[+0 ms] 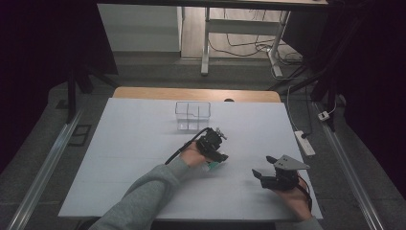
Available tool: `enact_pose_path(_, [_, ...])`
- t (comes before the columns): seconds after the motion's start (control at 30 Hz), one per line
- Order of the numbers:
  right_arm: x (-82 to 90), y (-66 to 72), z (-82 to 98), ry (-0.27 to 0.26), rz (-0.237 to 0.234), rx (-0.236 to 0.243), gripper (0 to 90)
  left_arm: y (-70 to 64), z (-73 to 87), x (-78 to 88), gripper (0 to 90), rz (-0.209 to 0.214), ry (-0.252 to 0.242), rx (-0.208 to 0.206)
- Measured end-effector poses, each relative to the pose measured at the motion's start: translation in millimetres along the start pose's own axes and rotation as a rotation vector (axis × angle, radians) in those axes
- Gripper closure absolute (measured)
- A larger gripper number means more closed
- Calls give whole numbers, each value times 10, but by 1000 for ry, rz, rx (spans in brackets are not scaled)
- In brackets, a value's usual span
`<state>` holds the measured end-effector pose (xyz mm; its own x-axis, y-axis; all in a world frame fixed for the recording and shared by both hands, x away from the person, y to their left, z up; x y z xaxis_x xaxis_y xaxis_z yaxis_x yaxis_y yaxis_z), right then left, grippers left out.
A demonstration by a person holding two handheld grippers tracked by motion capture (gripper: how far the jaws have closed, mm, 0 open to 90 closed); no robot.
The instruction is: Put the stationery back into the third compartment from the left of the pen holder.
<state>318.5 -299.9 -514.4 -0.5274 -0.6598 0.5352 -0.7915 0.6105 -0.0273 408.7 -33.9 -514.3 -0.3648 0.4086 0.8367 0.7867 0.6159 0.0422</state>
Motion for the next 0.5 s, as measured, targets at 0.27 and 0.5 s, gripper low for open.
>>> enact_pose_path(0.27, [-9, 2, 0, -2, -4, 2, 218, -33, -6, -66, 569, 4, 44, -11])
enact_pose_path(0.5, [-11, 2, 0, 4, 10, -4, 221, -65, -15, -62, 607, -15, 54, -15])
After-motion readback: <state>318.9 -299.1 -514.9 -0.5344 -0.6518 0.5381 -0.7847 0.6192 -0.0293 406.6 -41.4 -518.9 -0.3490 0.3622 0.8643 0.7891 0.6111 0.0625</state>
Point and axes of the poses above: each handheld gripper's, and its own axes: x roughly backward along the jaws, z roughly out of its underside, y roughly to its left, the point moved 1 cm from there along -x, roughly forward along the jaws, and after that the axes turned 10 degrees about -z, right-handed, at the moved point
